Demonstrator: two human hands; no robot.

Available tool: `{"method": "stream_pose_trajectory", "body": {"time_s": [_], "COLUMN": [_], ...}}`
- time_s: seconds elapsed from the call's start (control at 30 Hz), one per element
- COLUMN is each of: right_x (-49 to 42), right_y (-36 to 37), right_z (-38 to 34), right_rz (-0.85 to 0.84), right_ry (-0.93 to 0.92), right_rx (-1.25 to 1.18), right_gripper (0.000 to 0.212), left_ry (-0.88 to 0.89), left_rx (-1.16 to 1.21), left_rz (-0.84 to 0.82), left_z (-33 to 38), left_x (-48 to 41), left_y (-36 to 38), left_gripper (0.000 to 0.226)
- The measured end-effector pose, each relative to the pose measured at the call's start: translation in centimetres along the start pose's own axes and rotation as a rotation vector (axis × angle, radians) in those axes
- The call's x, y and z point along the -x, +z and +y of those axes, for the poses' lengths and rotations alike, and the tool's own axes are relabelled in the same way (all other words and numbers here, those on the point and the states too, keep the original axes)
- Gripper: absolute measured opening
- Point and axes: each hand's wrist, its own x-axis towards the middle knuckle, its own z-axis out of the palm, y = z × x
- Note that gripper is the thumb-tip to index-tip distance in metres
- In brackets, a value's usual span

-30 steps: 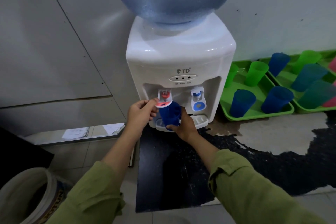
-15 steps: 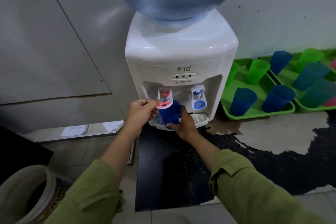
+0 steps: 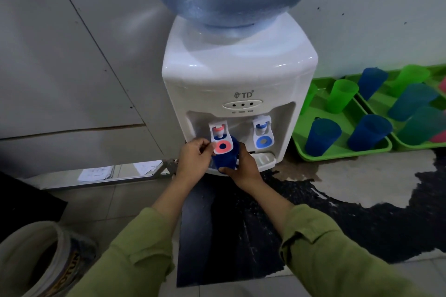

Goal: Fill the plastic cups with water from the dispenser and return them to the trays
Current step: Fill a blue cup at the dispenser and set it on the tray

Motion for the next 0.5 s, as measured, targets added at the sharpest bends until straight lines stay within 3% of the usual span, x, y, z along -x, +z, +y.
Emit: {"method": "stream_pose_trajectory", "body": {"time_s": [0.37,0.5], "right_x": [0.5,0.7], "right_y": [-0.2,-0.1], "right_z": [-0.1,0.0], "right_rz": [0.007,0.042], "right_ry": [0.051,0.098], "right_rx": [0.006,0.027], "right_gripper": [0.073,0.069], "left_ry": [0.073,0.036], "left_rx": [0.076,0.112], "left_rz": [0.139,0.162], "left_z": [-1.0,-1.7], "left_x": [0.9,2.2], "left_y": [0.7,1.2], "left_gripper": [0.005,0.011]}}
